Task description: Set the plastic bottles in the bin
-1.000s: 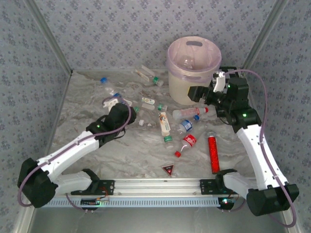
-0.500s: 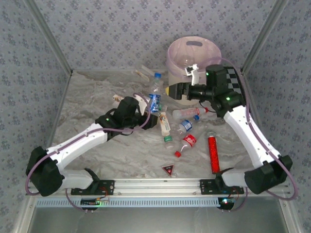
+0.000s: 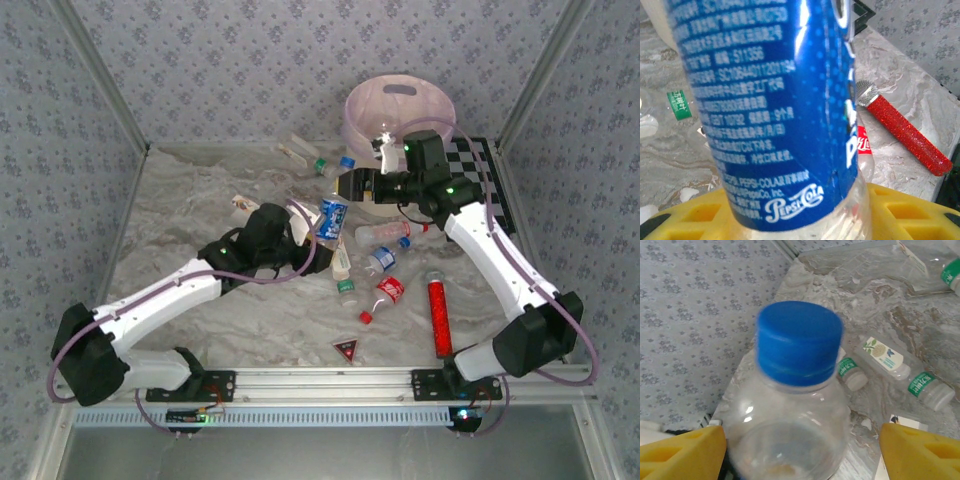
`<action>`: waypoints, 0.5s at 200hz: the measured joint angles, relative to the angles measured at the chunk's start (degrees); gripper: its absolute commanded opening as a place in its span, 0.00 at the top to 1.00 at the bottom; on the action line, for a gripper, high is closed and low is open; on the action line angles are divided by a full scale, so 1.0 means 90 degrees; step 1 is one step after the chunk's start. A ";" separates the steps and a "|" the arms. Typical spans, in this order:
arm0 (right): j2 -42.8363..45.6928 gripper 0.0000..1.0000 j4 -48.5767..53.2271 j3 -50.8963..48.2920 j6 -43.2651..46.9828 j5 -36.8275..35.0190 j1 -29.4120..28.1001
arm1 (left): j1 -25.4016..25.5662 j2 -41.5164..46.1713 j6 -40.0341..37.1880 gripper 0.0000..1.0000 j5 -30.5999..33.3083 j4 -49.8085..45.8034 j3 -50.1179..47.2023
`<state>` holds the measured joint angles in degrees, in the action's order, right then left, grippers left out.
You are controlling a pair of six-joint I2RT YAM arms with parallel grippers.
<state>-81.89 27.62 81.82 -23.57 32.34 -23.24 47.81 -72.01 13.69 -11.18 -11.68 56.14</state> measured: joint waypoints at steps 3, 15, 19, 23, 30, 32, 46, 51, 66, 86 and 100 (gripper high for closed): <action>0.0000 0.17 0.0007 0.0002 0.0002 -0.0002 0.0000 | 0.0000 0.0005 -0.0002 1.00 -0.0002 0.0002 -0.0010; -0.0007 0.19 0.0056 0.0027 0.0002 -0.0027 0.0000 | -0.0002 0.0010 -0.0051 1.00 0.0000 0.0010 -0.0041; -0.0010 0.20 0.0061 0.0029 0.0005 -0.0029 -0.0002 | 0.0000 0.0010 -0.0073 1.00 0.0000 0.0017 -0.0056; -0.0012 0.21 0.0066 0.0034 0.0002 -0.0034 -0.0005 | 0.0010 0.0010 -0.0087 1.00 0.0000 0.0019 -0.0068; -0.0017 0.23 0.0073 0.0036 0.0005 -0.0051 -0.0002 | 0.0029 0.0010 -0.0100 1.00 0.0000 0.0044 -0.0102; -0.0017 0.24 0.0073 0.0039 0.0012 -0.0053 -0.0002 | 0.0036 0.0012 -0.0107 1.00 0.0000 0.0046 -0.0109; -0.0022 0.28 0.0104 0.0053 0.0024 -0.0095 0.0007 | 0.0109 0.0015 -0.0172 1.00 0.0000 0.0058 -0.0194; -0.0024 0.31 0.0104 0.0061 0.0007 -0.0124 0.0015 | 0.0138 0.0022 -0.0197 1.00 -0.0007 0.0066 -0.0226; -0.0041 0.33 0.0102 0.0114 0.0007 -0.0180 0.0070 | 0.0211 0.0053 -0.0289 1.00 -0.0027 0.0070 -0.0299; -0.0121 0.36 0.0097 0.0231 0.0000 -0.0206 0.0126 | 0.0250 0.0136 -0.0398 1.00 -0.0080 0.0109 -0.0340; -0.0211 0.41 0.0053 0.0304 -0.0027 -0.0185 0.0126 | 0.0248 0.0182 -0.0403 1.00 -0.0090 0.0117 -0.0347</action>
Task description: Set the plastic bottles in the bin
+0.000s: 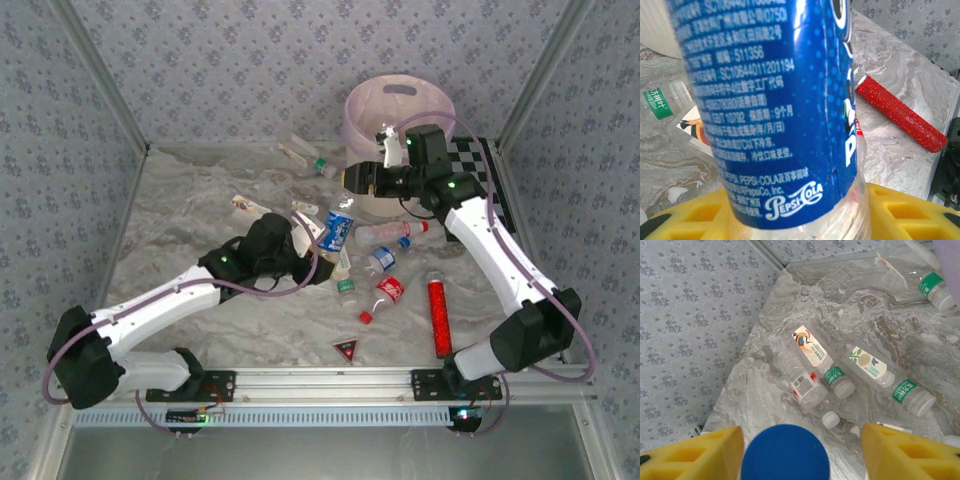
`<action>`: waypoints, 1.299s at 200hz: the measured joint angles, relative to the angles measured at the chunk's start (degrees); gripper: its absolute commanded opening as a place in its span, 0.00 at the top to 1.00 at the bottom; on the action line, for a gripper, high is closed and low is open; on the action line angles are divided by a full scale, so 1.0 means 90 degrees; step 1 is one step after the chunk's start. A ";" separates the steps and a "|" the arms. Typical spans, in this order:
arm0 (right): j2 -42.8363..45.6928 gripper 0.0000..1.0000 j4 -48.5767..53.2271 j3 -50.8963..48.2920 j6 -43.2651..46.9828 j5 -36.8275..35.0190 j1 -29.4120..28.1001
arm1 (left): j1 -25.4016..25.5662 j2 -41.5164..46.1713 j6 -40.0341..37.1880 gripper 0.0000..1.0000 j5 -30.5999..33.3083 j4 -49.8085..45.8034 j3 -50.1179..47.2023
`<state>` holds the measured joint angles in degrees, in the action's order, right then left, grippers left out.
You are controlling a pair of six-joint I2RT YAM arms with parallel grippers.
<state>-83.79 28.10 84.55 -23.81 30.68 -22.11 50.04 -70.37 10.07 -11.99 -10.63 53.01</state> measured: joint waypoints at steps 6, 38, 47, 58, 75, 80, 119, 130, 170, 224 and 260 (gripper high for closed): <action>-0.0034 0.43 -0.0017 0.0019 -0.0019 0.0017 -0.0005 | -0.0005 0.0000 0.0000 1.00 0.0002 0.0000 -0.0015; -0.0182 0.67 -0.0056 0.0029 -0.0080 0.0005 -0.0073 | -0.0005 -0.0002 -0.0039 1.00 0.0015 0.0000 -0.0129; -0.0192 0.71 -0.0058 0.0032 -0.0141 0.0007 -0.0073 | -0.0002 -0.0002 -0.0061 0.99 0.0056 -0.0005 -0.0151; -0.0192 0.76 -0.0061 0.0036 -0.0182 0.0005 -0.0078 | -0.0002 -0.0002 -0.0090 0.94 0.0097 0.0022 -0.0172; -0.0192 0.80 -0.0095 0.0036 -0.0199 -0.0022 -0.0090 | -0.0002 -0.0005 -0.0095 0.73 0.0170 0.0053 -0.0192; -0.0192 0.81 -0.0100 0.0036 -0.0199 -0.0034 -0.0092 | -0.0002 -0.0005 -0.0095 0.60 0.0202 0.0066 -0.0199; -0.0165 0.92 -0.0007 0.0160 -0.0080 -0.0357 -0.0080 | 0.0024 0.0034 -0.0002 0.01 0.0641 0.0070 -0.0209; -0.0165 0.97 0.0053 0.0338 0.0017 -0.0512 -0.0039 | 0.0024 0.0131 0.0036 0.01 0.0821 0.0112 -0.0260; -0.0155 1.00 0.0148 0.1443 0.0381 -0.0831 0.0240 | 0.0007 0.0651 0.0294 0.01 0.1241 0.0187 -0.0561; 0.0085 1.00 -0.0430 0.2601 0.1246 -0.1651 0.0743 | -0.0061 0.0940 0.0714 0.01 0.1812 0.0189 -0.0899; 0.0209 1.00 -0.1576 0.2623 0.2074 -0.2754 0.0971 | -0.0080 0.1032 0.0933 0.01 0.2038 0.0189 -0.0940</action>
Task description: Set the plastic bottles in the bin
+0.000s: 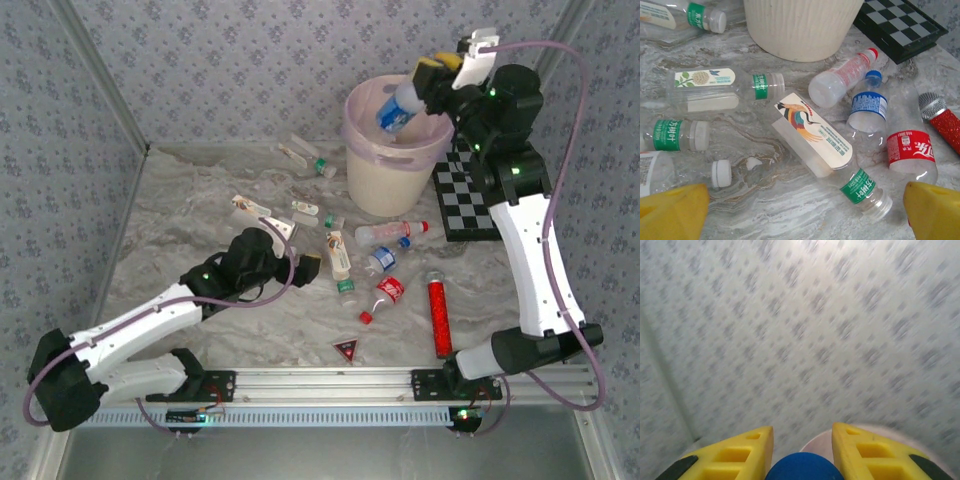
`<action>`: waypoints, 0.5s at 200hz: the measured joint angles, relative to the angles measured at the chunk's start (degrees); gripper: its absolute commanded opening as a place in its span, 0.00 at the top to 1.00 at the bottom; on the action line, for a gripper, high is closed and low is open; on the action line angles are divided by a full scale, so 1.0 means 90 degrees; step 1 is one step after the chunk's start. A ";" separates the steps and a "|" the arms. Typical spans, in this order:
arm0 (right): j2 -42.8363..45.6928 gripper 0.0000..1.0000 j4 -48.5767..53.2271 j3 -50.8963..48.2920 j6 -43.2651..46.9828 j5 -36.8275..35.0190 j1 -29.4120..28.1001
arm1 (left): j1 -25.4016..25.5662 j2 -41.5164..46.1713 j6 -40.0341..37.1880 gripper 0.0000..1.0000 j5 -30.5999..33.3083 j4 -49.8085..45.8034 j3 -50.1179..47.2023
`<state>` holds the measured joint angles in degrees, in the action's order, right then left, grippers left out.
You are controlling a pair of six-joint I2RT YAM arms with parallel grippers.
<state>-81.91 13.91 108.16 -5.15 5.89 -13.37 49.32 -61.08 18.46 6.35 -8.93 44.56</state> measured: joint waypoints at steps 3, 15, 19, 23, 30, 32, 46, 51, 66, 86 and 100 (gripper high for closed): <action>-0.0024 1.00 -0.0083 0.0012 0.0075 -0.0085 0.0017 | -0.0010 0.0015 0.0012 0.01 0.0019 0.0000 0.0000; -0.0202 1.00 -0.0301 0.0228 0.0345 -0.0379 0.0102 | -0.0024 0.0058 0.0056 0.01 0.0085 0.0000 0.0000; -0.0304 1.00 -0.0323 0.0369 0.0406 -0.0447 0.0134 | -0.0034 0.0068 0.0063 0.01 0.0100 0.0000 0.0000; -0.0408 1.00 -0.0338 0.0495 0.0459 -0.0488 0.0158 | -0.0049 0.0078 0.0083 0.01 0.0117 0.0002 -0.0002; -0.0656 1.00 -0.0294 0.0816 0.0539 -0.0566 0.0209 | -0.0066 0.0092 0.0112 0.01 0.0138 0.0012 -0.0015; -0.0733 1.00 -0.0260 0.0925 0.0561 -0.0578 0.0223 | -0.0066 0.0095 0.0114 0.01 0.0143 0.0017 -0.0017; -0.1275 1.00 -0.0100 0.1557 0.0668 -0.0639 0.0289 | -0.0107 0.0109 0.0187 0.01 0.0197 0.0019 -0.0058; -0.1496 1.00 0.0032 0.1790 0.0704 -0.0639 0.0304 | -0.0107 0.0109 0.0216 0.01 0.0211 0.0017 -0.0080; -0.2089 1.00 0.0466 0.2380 0.0801 -0.0634 0.0301 | -0.0124 0.0109 0.0296 0.02 0.0253 -0.0012 -0.0102; -0.2912 1.00 0.1239 0.3179 0.0848 -0.0556 0.0270 | -0.0185 0.0109 0.0471 0.03 0.0372 -0.0090 -0.0097; -0.3405 1.00 0.1744 0.3565 0.0845 -0.0471 0.0255 | -0.0279 0.0095 0.0724 0.05 0.0488 -0.0352 -0.0044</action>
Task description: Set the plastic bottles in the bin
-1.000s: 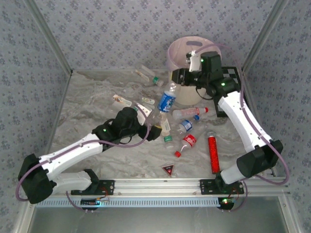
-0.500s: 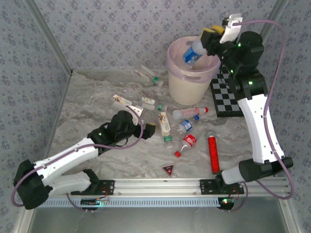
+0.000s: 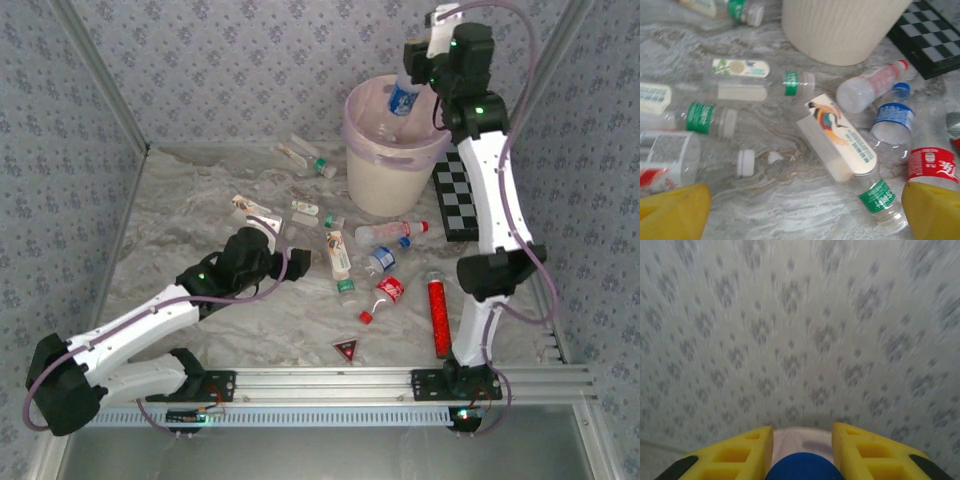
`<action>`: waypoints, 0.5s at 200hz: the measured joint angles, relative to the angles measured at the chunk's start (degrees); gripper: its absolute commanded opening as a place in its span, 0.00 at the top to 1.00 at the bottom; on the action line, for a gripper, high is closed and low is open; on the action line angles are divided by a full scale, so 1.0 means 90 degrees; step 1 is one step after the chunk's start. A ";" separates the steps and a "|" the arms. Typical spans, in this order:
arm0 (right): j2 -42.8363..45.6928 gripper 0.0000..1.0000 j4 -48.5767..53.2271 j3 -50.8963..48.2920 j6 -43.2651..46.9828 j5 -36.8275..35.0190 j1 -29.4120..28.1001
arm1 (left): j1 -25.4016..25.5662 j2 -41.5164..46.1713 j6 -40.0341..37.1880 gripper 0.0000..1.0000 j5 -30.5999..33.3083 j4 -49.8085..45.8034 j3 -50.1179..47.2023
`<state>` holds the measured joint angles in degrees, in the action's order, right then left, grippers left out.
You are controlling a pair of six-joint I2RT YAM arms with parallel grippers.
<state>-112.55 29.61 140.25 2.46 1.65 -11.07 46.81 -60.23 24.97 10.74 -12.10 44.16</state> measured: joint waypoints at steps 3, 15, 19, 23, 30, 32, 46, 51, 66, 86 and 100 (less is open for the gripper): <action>-0.0085 1.00 0.0083 0.0036 -0.0002 0.0019 -0.0005 | -0.0024 -0.0012 0.0073 0.05 0.0029 -0.0063 0.0019; -0.0340 1.00 0.0403 0.0121 -0.0010 0.0097 -0.0007 | -0.0114 -0.0070 0.0338 0.06 0.0146 -0.0308 0.0126; -0.0425 1.00 0.0510 0.0129 -0.0022 0.0126 -0.0007 | -0.0134 -0.0087 0.0425 0.06 0.0175 -0.0367 0.0158; -0.0491 1.00 0.0597 0.0129 -0.0032 0.0146 -0.0007 | -0.0160 -0.0109 0.0512 0.06 0.0219 -0.0425 0.0194; -0.0607 1.00 0.0746 0.0129 -0.0061 0.0202 -0.0005 | -0.0172 -0.0134 0.0658 0.06 0.0265 -0.0505 0.0243; -0.0639 1.00 0.0782 0.0129 -0.0068 0.0219 -0.0005 | -0.0172 -0.0138 0.0707 0.06 0.0277 -0.0527 0.0250; -0.0838 1.00 0.0967 0.0131 -0.0165 0.0328 -0.0005 | -0.0172 -0.0163 0.0945 0.07 0.0340 -0.0622 0.0272; -0.0896 1.00 0.1008 0.0131 -0.0199 0.0374 -0.0005 | -0.0172 -0.0168 0.1013 0.06 0.0362 -0.0668 0.0274; -0.1086 1.00 0.1115 0.0131 -0.0294 0.0525 0.0007 | -0.0192 -0.0204 0.1151 0.06 0.0432 -0.0772 0.0279; -0.1304 1.00 0.1190 0.0109 -0.0398 0.0685 0.0015 | -0.0202 -0.0240 0.1275 0.06 0.0481 -0.0886 0.0279; -0.1421 1.00 0.1226 0.0015 -0.0495 0.0782 0.0012 | -0.0202 -0.0238 0.1321 0.07 0.0486 -0.0933 0.0279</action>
<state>-125.34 40.64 140.38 -2.00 8.69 -10.96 44.99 -62.37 36.86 15.11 -20.49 46.68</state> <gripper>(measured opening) 0.333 0.936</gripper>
